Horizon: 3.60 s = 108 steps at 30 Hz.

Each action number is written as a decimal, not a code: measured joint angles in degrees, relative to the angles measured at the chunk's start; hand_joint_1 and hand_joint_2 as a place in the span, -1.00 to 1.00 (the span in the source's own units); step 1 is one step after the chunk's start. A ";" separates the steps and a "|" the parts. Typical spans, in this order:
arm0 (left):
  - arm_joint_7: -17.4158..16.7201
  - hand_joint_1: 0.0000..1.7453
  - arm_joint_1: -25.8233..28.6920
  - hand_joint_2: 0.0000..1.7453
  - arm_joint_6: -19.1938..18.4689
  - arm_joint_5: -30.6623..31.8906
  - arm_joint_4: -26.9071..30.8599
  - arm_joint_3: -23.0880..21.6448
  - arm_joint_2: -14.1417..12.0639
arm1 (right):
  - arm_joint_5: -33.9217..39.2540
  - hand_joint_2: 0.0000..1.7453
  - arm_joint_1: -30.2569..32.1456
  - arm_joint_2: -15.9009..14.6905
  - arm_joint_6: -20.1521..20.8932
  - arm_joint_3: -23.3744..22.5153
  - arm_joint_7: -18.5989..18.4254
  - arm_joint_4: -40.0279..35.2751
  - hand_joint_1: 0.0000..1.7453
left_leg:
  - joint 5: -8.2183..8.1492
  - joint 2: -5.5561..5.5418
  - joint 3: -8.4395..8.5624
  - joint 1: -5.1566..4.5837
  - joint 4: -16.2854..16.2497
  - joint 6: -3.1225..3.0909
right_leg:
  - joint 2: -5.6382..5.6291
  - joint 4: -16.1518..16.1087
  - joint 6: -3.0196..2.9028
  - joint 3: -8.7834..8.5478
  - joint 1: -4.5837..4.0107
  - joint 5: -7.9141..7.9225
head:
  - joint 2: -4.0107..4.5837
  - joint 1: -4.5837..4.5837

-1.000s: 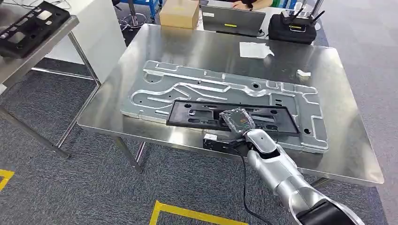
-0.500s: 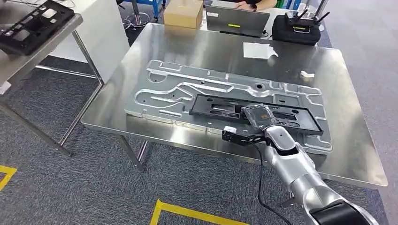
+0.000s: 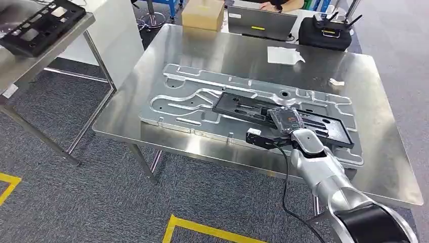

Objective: Take the parts from the cabinet and place them on the table.

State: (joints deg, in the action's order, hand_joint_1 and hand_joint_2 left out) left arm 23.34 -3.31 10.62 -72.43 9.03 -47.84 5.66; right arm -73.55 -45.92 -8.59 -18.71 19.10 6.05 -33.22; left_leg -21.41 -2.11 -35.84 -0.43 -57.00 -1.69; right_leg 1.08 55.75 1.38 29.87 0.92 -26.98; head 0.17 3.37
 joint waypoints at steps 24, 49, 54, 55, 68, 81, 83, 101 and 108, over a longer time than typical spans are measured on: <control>0.07 -1.00 -0.02 1.00 -0.15 1.38 0.00 -0.07 0.00 | 1.38 -1.00 -2.10 0.94 -0.81 -0.55 2.08 5.53 -1.00 | -0.01 -0.02 -0.02 -0.03 -0.03 -0.03 | 0.00 -0.04 0.01 0.01 0.02 0.00 | 0.00 0.00; -0.57 -1.00 -0.01 1.00 -1.09 2.82 0.00 -2.49 0.00 | 5.54 -1.00 -3.09 0.18 -1.60 -1.01 5.71 5.70 -1.00 | -0.06 0.66 -0.16 -0.01 -0.04 0.03 | -0.51 0.03 0.25 0.39 -0.02 0.17 | 0.00 0.00; -0.30 -1.00 0.00 1.00 -1.11 2.56 0.00 -2.56 0.00 | 22.03 -1.00 -4.66 -0.35 2.83 -4.16 14.41 0.78 -1.00 | -0.06 0.66 -0.19 -0.01 -0.04 0.03 | -0.49 0.03 0.26 0.42 -0.01 0.17 | 0.00 0.00; -0.15 -1.00 0.00 1.00 -1.11 2.47 0.00 -2.58 0.00 | 27.62 -1.00 -4.77 -0.61 4.62 -5.27 16.36 -1.56 -1.00 | -0.05 0.66 -0.19 -0.01 -0.05 0.03 | -0.49 0.03 0.26 0.42 -0.02 0.17 | 0.00 0.00; 0.26 -1.00 0.01 1.00 -1.95 2.38 0.00 -2.95 0.09 | 58.93 -1.00 -5.51 -8.22 15.69 -9.97 16.59 -25.33 -1.00 | -0.07 0.66 -0.25 -0.02 -0.06 0.04 | -0.50 0.02 0.26 0.48 -0.01 0.17 | 0.00 0.00; 4.11 -1.00 -0.30 -1.00 -1.07 0.94 0.00 -2.95 0.33 | 61.61 -1.00 9.68 -8.63 13.77 -12.37 18.84 -46.60 -1.00 | -0.17 0.66 -0.25 0.03 -0.05 0.15 | -0.49 0.02 0.27 0.48 -0.06 0.11 | 0.00 0.00; 4.57 -1.00 -0.32 -1.00 -1.60 0.46 0.00 -2.88 0.35 | 61.26 -1.00 11.50 -8.63 13.70 -12.44 18.89 -48.13 -1.00 | -0.19 0.66 -0.24 0.03 -0.05 0.14 | -0.49 0.02 0.24 0.50 -0.06 0.07 | 0.00 0.00; 3.43 -1.00 -0.50 -1.00 -2.91 -1.81 0.00 -2.34 0.61 | 61.31 -1.00 16.40 -8.22 15.91 -14.95 20.42 -51.34 -1.00 | 0.70 0.89 -1.36 -0.39 -0.16 -1.54 | -0.87 14.60 1.24 5.61 0.33 -6.74 | 0.00 0.00; 3.13 -1.00 -0.68 -1.00 -2.73 -1.81 0.00 -2.32 1.14 | 61.75 -1.00 13.99 -8.15 16.48 -14.99 20.28 -49.70 -1.00 | 2.87 0.70 -2.00 -0.58 0.41 0.69 | -0.99 0.37 -0.92 -0.93 -0.54 -0.90 | 0.00 0.00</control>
State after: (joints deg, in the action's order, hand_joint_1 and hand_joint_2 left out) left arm 26.47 -3.98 7.89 -74.25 9.03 -50.16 6.80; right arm -11.80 -31.93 -16.74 -2.23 4.11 26.34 -82.92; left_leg -18.55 -1.41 -37.84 -1.01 -56.59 -0.99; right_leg 0.09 56.12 0.46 28.94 0.38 -27.88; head 0.17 3.37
